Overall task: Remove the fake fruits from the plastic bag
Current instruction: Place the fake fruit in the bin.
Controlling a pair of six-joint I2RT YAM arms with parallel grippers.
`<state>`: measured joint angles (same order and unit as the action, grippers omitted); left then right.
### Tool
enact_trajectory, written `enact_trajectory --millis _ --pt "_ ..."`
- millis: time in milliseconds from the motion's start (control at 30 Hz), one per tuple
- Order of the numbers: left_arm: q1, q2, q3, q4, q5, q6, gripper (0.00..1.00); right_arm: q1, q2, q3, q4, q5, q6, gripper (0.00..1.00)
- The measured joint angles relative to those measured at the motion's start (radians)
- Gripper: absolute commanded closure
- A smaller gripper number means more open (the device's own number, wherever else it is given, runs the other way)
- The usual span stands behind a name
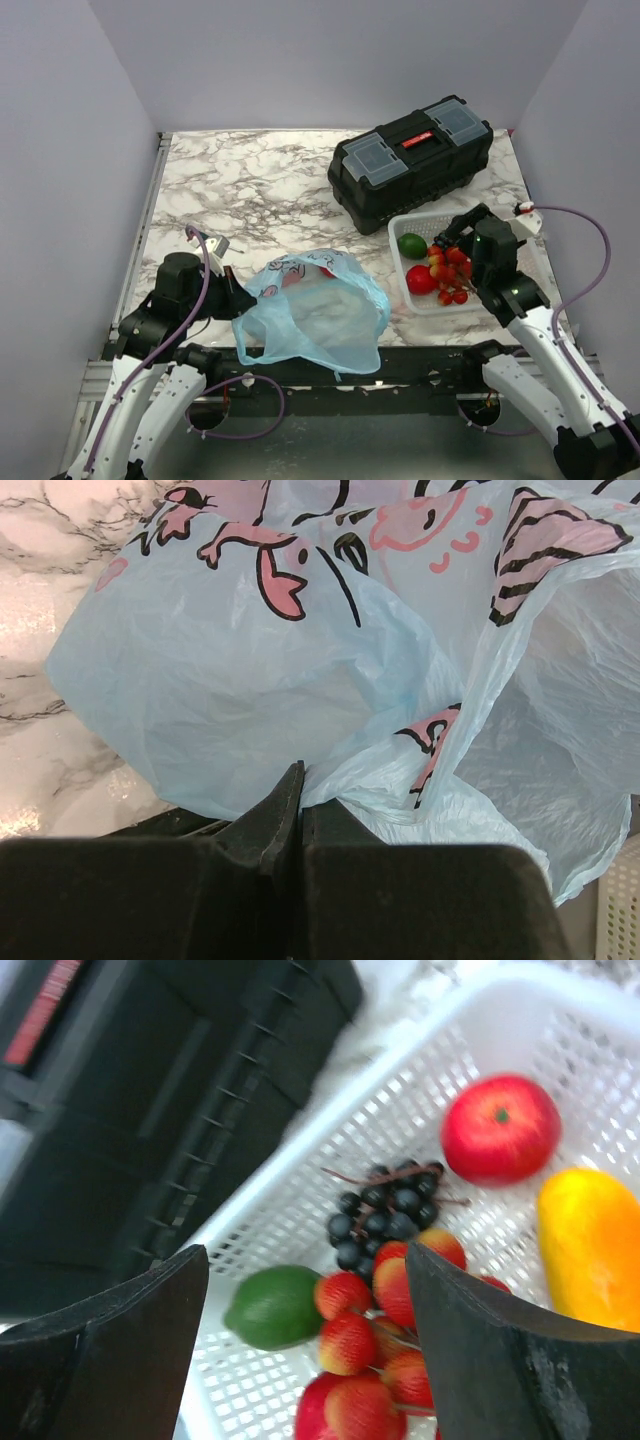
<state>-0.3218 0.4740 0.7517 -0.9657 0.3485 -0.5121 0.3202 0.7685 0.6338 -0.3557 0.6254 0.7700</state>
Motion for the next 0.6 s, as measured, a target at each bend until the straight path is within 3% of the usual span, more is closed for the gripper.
enact_trajectory --millis 67,267,433,600 --pt "0.000 0.003 -0.001 0.000 0.001 0.000 1.00 0.000 -0.037 0.024 0.027 -0.033 -0.061 0.05" --pt "0.000 0.009 -0.002 0.000 0.003 0.000 1.00 -0.002 -0.063 0.037 0.163 -0.295 -0.224 0.05" --pt "0.000 0.010 -0.002 0.000 0.003 0.000 1.00 -0.001 0.062 0.065 0.253 -0.547 -0.240 0.05" --pt "0.000 0.010 -0.002 0.000 0.004 0.000 1.00 0.032 0.129 0.106 0.305 -0.669 -0.227 0.06"
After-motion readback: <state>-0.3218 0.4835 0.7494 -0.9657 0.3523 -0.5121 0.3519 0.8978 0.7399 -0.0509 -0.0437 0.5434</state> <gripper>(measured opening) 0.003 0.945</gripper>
